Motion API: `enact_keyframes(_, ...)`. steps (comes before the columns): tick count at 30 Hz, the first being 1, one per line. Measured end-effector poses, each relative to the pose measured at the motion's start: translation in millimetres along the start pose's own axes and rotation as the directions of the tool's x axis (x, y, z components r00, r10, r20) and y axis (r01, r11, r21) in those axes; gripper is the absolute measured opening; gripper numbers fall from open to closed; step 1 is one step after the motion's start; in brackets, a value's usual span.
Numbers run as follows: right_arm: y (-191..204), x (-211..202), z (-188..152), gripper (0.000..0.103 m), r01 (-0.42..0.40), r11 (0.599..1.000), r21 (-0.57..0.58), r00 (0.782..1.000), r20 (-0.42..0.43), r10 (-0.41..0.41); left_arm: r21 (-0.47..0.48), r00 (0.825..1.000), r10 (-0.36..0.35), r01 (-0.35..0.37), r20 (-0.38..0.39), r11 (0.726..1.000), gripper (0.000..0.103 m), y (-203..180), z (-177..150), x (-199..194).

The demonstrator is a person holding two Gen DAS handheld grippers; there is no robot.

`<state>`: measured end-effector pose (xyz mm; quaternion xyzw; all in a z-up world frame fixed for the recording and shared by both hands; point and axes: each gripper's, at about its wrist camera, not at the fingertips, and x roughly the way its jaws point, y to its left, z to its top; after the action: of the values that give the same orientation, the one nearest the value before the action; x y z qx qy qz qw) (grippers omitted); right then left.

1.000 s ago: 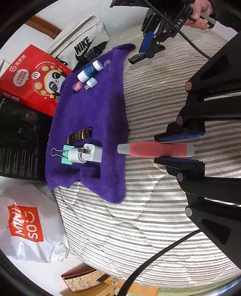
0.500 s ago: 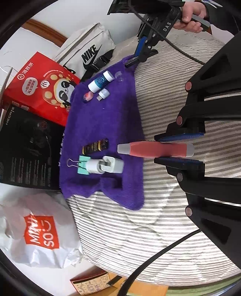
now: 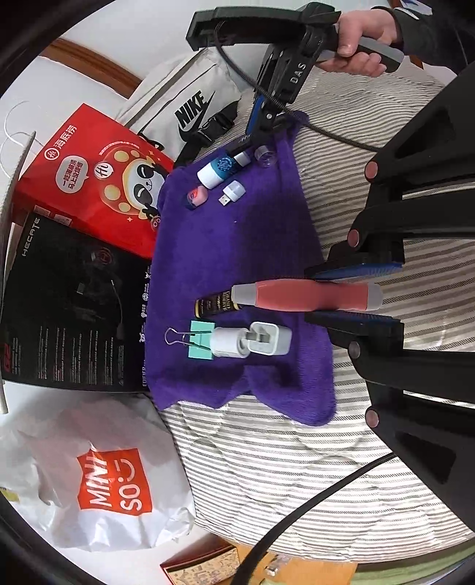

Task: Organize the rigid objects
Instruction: 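Carry the pink tube and Horizon stick over the purple towel with both grippers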

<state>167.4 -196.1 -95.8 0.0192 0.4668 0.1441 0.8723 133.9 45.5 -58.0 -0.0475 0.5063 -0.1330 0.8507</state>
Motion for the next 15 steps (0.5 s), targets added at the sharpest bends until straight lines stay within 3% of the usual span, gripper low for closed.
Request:
enact_keyframes(6, -4, 16, 11, 0.022, -0.001, 1.000, 0.006, 1.000, -0.030, 0.002, 0.006, 1.000, -0.004, 0.004, -0.004, 1.000, 0.016, 1, 6, 6)
enact_keyframes(15, 21, 51, 23, 0.022, -0.025, 0.998, -0.051, 0.995, -0.095, 0.020, 0.011, 1.000, -0.021, 0.021, -0.011, 1.000, 0.016, 3, 12, 15)
